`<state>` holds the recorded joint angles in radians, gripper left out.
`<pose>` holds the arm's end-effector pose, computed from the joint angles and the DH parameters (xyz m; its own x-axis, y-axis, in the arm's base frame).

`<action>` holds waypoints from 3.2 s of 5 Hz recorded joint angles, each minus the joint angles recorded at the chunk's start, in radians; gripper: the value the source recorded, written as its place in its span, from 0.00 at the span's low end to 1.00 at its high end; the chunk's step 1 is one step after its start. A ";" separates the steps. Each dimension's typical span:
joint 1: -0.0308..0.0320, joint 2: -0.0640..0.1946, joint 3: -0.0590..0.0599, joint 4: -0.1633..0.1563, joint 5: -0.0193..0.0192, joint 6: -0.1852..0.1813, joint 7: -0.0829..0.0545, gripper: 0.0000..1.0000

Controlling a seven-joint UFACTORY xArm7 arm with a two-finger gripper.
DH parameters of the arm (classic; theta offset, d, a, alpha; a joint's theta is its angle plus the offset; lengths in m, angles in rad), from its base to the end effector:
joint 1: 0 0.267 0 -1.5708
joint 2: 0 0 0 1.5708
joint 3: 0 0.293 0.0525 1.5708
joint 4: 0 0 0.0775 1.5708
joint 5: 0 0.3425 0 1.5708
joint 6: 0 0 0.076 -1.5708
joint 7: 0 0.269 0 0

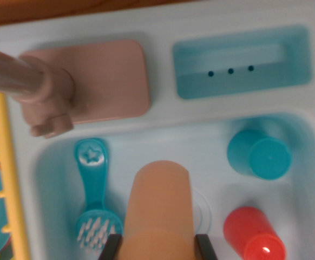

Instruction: Pick detergent from the sink

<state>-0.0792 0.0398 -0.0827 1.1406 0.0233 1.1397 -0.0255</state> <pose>0.4647 -0.0711 0.2000 0.9886 -0.1456 -0.0384 -0.1463 -0.9891 -0.0185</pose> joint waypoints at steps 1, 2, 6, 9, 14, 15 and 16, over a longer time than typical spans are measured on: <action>0.0000 0.000 0.000 0.000 0.0000 0.000 0.000 1.00; 0.0002 -0.015 0.000 0.033 -0.0020 0.047 0.002 1.00; 0.0006 -0.042 0.000 0.094 -0.0056 0.136 0.006 1.00; 0.0008 -0.055 0.000 0.123 -0.0073 0.178 0.007 1.00; 0.0013 -0.085 0.000 0.193 -0.0115 0.278 0.011 1.00; 0.0013 -0.085 0.000 0.193 -0.0115 0.278 0.011 1.00; 0.0014 -0.092 0.000 0.208 -0.0124 0.300 0.012 1.00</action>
<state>-0.0778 -0.0524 -0.0832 1.3486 0.0109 1.4394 -0.0132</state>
